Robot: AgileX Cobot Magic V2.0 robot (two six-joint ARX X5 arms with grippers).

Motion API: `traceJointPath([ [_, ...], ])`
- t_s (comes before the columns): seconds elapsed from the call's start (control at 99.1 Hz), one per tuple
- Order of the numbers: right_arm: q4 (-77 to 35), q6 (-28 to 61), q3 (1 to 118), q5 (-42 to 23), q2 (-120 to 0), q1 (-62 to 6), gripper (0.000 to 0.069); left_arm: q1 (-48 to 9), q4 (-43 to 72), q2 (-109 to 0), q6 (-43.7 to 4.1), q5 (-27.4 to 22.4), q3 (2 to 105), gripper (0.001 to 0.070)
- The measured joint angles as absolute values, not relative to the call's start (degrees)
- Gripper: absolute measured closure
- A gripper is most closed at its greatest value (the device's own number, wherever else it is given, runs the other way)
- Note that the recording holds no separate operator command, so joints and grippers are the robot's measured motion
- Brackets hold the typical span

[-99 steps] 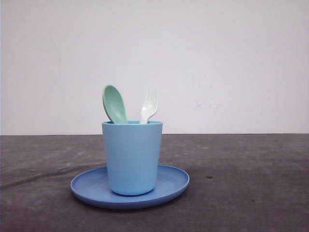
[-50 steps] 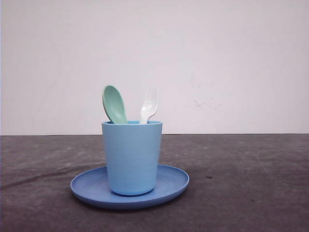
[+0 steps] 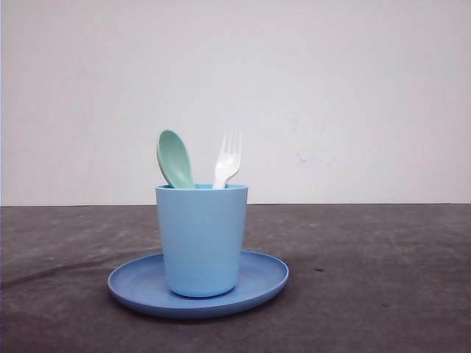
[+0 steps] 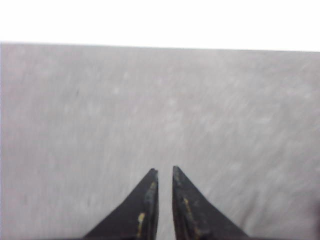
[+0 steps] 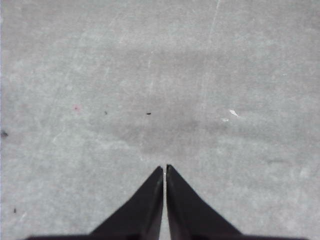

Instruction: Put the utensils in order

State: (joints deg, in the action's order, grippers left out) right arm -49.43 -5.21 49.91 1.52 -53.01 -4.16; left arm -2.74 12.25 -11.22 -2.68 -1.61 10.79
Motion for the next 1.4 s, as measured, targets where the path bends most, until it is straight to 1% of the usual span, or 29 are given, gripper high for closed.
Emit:
traceJointPath([
  [0.091, -49.4, -5.2, 49.9, 1.5, -53.0, -4.2, 0.0682, -2.7, 11.8, -7.5, -3.3, -1.4, 5.7, 0.0684],
  [0.182, -49.4, -5.2, 49.9, 1.5, -53.0, -4.2, 0.0682, -2.7, 11.7, -4.9, -3.8, -1.4, 2.7, 0.0684],
  [0.373, -49.1, -5.2, 49.9, 1.5, -53.0, -4.2, 0.0682, -2.7, 10.4, -0.3, -3.9, -1.2, 1.8, 0.0685],
  [0.707, -46.8, -5.2, 49.9, 1.5, -53.0, -4.2, 0.0682, -2.7, 10.4, -0.2, -4.0, -1.2, 1.8, 0.0685],
  [1.231, -37.8, -5.3, 49.9, 1.3, -52.9, -4.2, 0.0682, -2.7, 10.4, -0.2, -4.1, -1.2, 1.8, 0.0685],
  [1.292, -34.8, -5.1, 48.9, -0.3, -51.3, -3.9, 0.0682, -2.7, 10.4, -0.2, -4.1, -1.2, 1.8, 0.0685],
  [1.403, -29.2, -4.6, 44.0, -0.1, -44.7, -3.6, 0.0682, -2.7, 10.4, -0.2, -4.1, -1.2, 1.8, 0.0685],
])
